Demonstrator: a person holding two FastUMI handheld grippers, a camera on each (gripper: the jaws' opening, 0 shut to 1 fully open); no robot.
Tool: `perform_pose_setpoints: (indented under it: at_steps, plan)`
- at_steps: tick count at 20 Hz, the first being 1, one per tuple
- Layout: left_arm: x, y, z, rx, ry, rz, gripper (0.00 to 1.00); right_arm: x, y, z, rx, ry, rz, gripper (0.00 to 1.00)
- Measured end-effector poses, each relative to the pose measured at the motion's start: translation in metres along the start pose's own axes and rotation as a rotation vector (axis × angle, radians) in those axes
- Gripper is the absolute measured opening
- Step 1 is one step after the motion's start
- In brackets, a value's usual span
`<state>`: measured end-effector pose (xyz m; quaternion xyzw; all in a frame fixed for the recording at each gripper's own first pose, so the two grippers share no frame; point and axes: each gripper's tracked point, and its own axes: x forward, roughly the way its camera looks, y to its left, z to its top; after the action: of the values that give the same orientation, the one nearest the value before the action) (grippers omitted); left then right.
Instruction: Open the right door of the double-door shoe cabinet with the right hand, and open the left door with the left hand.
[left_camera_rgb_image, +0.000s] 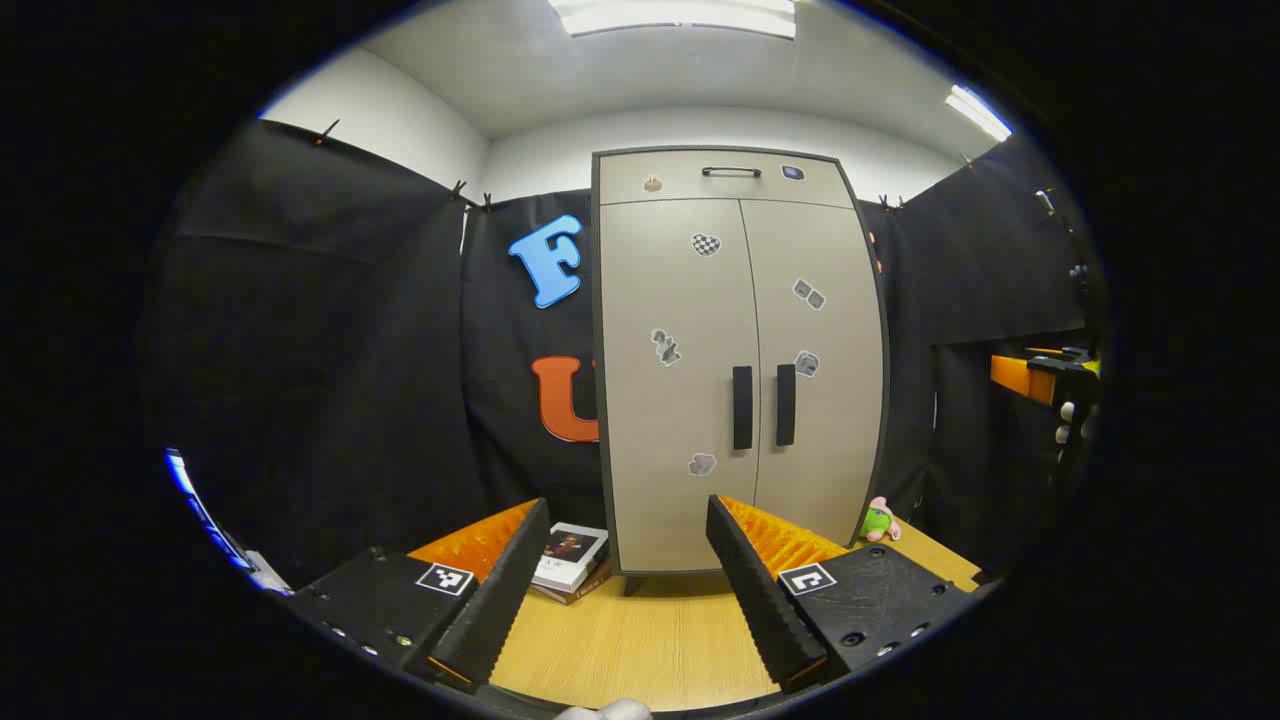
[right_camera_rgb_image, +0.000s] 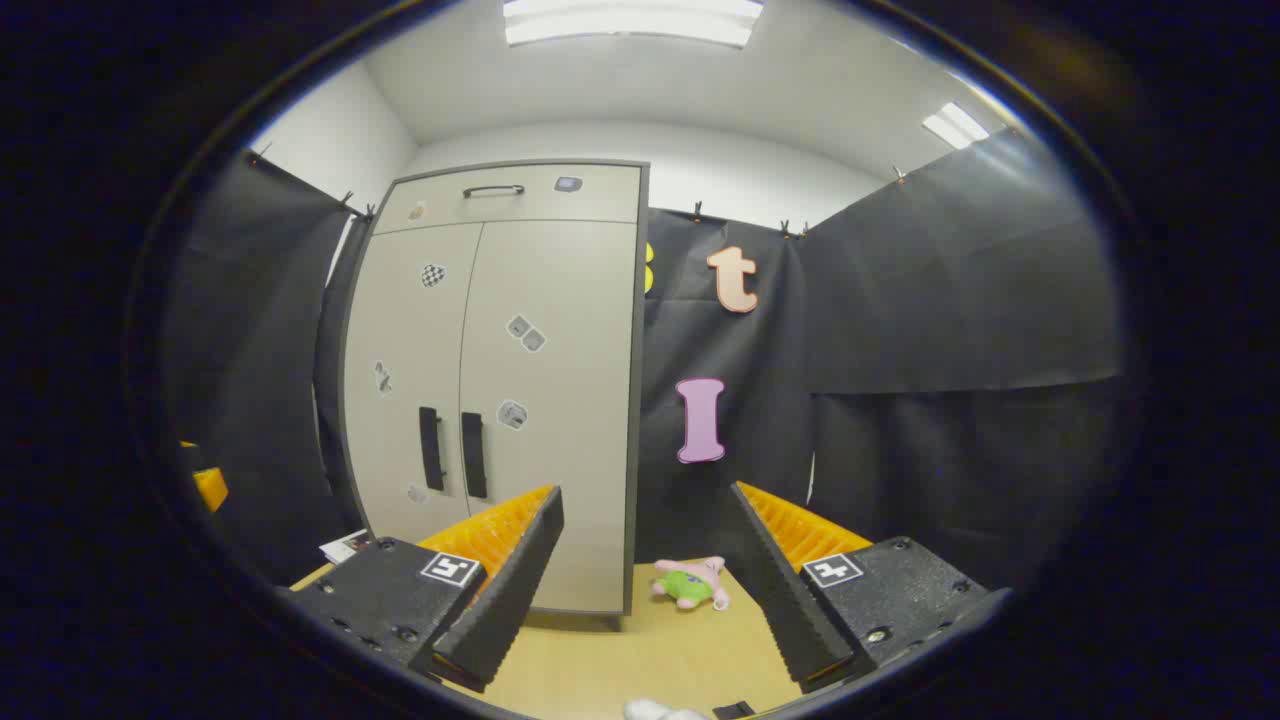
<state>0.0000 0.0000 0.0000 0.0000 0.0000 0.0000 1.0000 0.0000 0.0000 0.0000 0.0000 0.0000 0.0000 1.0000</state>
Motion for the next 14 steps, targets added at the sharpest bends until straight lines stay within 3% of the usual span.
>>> perform_pose_setpoints:
  at_steps: [7,14]
  plan:
    - [0.013,-0.016,0.005,0.012,-0.002,-0.026,0.95,0.005,-0.012,0.000,-0.035,0.002,-0.015,1.00]
    - [0.028,-0.021,0.012,0.022,-0.003,-0.005,0.95,0.027,0.001,-0.005,-0.008,0.022,0.037,1.00]
